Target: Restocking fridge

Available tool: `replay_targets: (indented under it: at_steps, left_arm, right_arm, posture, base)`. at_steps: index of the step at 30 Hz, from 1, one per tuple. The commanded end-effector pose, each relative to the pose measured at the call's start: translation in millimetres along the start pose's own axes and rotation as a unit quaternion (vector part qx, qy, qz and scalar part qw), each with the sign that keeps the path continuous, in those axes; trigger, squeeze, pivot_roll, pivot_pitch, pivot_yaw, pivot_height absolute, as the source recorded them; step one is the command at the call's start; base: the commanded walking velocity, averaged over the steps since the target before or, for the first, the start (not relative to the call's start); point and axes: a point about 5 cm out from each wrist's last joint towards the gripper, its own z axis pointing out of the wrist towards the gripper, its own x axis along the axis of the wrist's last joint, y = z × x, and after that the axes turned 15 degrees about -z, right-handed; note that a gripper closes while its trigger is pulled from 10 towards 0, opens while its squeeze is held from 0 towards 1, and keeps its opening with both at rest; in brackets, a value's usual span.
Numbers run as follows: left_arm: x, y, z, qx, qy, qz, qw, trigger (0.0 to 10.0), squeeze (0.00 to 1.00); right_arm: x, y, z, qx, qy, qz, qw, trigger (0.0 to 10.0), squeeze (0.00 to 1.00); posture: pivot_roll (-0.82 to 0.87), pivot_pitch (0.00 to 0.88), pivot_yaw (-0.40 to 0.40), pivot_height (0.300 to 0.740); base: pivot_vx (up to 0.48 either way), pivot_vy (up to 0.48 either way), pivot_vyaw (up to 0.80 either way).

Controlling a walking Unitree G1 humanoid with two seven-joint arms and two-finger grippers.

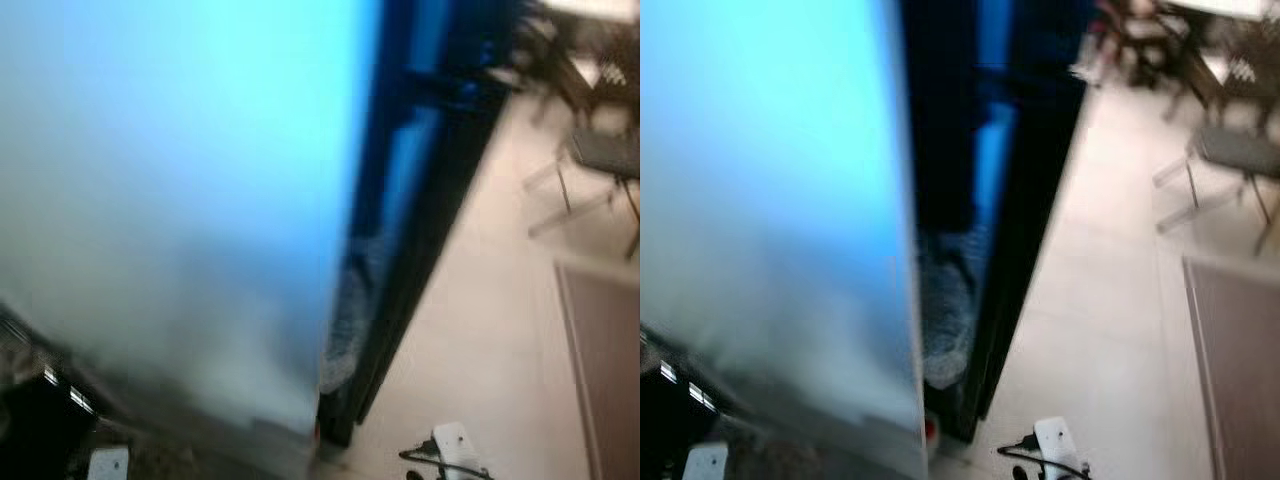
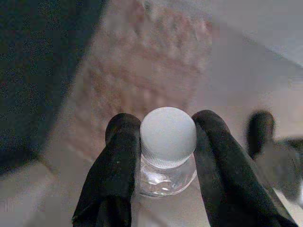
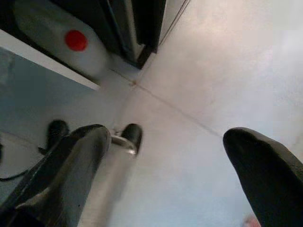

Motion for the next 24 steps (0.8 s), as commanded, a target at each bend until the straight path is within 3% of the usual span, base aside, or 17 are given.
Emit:
replay_targets:
  at_steps: [1,6,9,15,24]
  left_arm:
    - [-1,-2.9,-0.1,0.009,0.000,-0.011,1.000,10.0,0.00]
    - [-2,17.5,-0.9,-0.021,-0.002,0.006,1.000,10.0,0.00]
    - [3,35.8,-2.6,-0.065,0.023,0.024,0.997,10.0,0.00]
    - [23,33.6,-1.4,-0.061,0.053,0.016,0.997,10.0,0.00]
    - [49,45.9,-2.3,-0.093,0.073,0.016,0.993,10.0,0.00]
  right_arm:
    - [-3,-1.2,-0.3,0.000,-0.004,0.002,1.000,10.0,0.00]
    - [-7,17.2,-4.1,-0.056,0.001,0.077,0.995,10.0,0.00]
    - [-7,28.8,-6.9,-0.072,0.000,0.090,0.993,10.0,0.00]
    - [10,27.8,-3.5,-0.073,0.019,0.091,0.993,10.0,0.00]
    - [32,37.5,-2.7,-0.099,0.042,0.112,0.988,10.0,0.00]
  posture:
    - [0.15,0.000,-0.096,0.740]
    - [0.12,0.000,-0.040,0.740]
    - [0.07,0.000,0.004,0.740]
    - [0.02,0.000,0.022,0.740]
    - [0.01,0.000,0.020,0.740]
  base:
    - [0.000,0.000,0.00]
    - [0.000,0.000,0.00]
    - [0.000,0.000,0.00]
    - [0.000,0.000,0.00]
    - [0.000,0.000,0.00]
